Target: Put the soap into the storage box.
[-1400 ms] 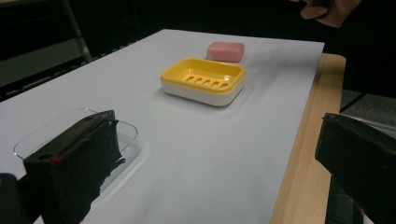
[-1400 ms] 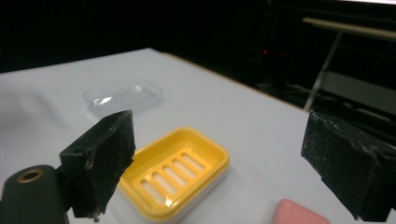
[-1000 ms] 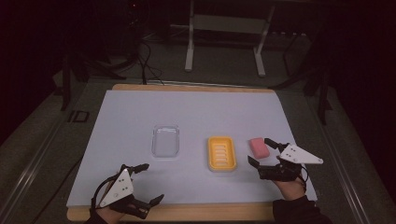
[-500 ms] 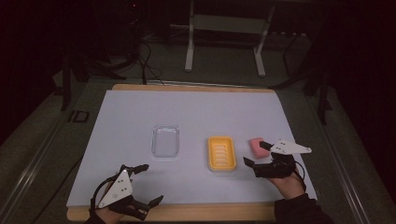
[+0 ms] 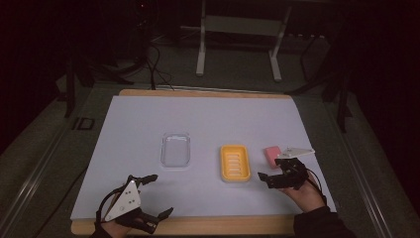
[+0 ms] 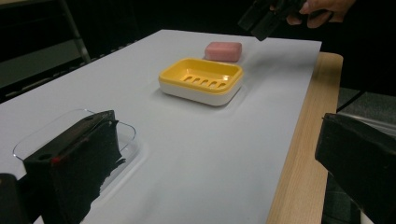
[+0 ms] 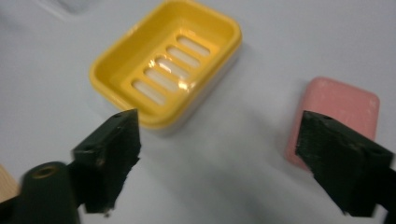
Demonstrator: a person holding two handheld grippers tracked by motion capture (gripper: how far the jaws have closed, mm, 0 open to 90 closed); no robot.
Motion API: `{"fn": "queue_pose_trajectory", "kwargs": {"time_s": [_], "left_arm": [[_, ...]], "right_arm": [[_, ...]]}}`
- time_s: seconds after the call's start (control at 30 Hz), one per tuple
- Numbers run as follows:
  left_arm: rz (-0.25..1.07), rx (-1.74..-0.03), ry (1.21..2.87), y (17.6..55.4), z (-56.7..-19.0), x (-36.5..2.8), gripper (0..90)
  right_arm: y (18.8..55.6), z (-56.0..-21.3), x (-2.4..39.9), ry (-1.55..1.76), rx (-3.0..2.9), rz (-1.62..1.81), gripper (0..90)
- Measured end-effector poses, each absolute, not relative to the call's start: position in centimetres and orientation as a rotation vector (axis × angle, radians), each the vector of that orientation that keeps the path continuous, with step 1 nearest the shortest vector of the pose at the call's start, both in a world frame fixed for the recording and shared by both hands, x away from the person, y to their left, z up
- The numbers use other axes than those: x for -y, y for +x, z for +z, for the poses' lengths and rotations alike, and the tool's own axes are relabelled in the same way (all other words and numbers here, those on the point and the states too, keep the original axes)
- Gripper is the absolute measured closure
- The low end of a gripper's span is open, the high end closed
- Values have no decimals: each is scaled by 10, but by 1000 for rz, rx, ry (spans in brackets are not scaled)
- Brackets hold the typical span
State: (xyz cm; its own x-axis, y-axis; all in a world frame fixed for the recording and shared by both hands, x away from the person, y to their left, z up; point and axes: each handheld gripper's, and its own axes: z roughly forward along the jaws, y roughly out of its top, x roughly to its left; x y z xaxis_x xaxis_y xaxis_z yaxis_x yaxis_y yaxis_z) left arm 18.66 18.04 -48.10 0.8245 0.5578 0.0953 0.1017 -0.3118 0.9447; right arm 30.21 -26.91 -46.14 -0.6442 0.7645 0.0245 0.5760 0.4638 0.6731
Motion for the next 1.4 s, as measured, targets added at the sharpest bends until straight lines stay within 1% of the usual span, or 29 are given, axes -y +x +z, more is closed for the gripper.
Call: {"fn": "queue_pose_trajectory", "kwargs": {"time_s": [0.03, 0.07, 0.3, 0.4, 0.6, 0.73, 0.77, 0.83, 0.97, 1.03, 1.1, 1.23, 1.27, 1.33, 1.4], "left_arm": [[495, -498, 1854, 186, -481, -180, 6], [495, -499, 1854, 186, -481, -180, 6], [499, -500, 1854, 186, -481, -181, 6], [499, -501, 1855, 187, -481, -181, 6], [499, -501, 1855, 187, -481, -181, 6], [502, -502, 1855, 187, -481, -181, 6], [504, -504, 1853, 187, -481, -181, 5], [506, -503, 1852, 187, -481, -181, 5], [505, -503, 1853, 187, -481, -181, 6], [505, -504, 1854, 187, -481, -181, 6], [506, -504, 1853, 187, -481, -181, 6], [507, -505, 1853, 187, -481, -181, 6], [505, -505, 1850, 187, -481, -181, 6], [506, -506, 1850, 187, -481, -181, 5], [507, -505, 1852, 187, -481, -181, 6]], "right_arm": [[302, -461, 269, 1154, -2431, 925, 181], [302, -461, 270, 1183, -2450, 880, 216], [303, -464, 271, 1276, -2530, 725, 216], [303, -469, 271, 1295, -2585, 594, 206], [304, -472, 272, 1324, -2570, 512, 205], [303, -470, 272, 1315, -2563, 493, 220], [306, -470, 274, 1380, -2618, 475, 319], [306, -471, 274, 1374, -2617, 453, 341], [306, -472, 273, 1366, -2625, 406, 338], [307, -472, 274, 1401, -2658, 390, 371], [312, -473, 276, 1494, -2672, 337, 329], [317, -476, 278, 1570, -2696, 280, 360], [318, -476, 279, 1590, -2687, 254, 318], [318, -475, 279, 1586, -2656, 225, 280], [318, -472, 279, 1580, -2633, 211, 261]]}}
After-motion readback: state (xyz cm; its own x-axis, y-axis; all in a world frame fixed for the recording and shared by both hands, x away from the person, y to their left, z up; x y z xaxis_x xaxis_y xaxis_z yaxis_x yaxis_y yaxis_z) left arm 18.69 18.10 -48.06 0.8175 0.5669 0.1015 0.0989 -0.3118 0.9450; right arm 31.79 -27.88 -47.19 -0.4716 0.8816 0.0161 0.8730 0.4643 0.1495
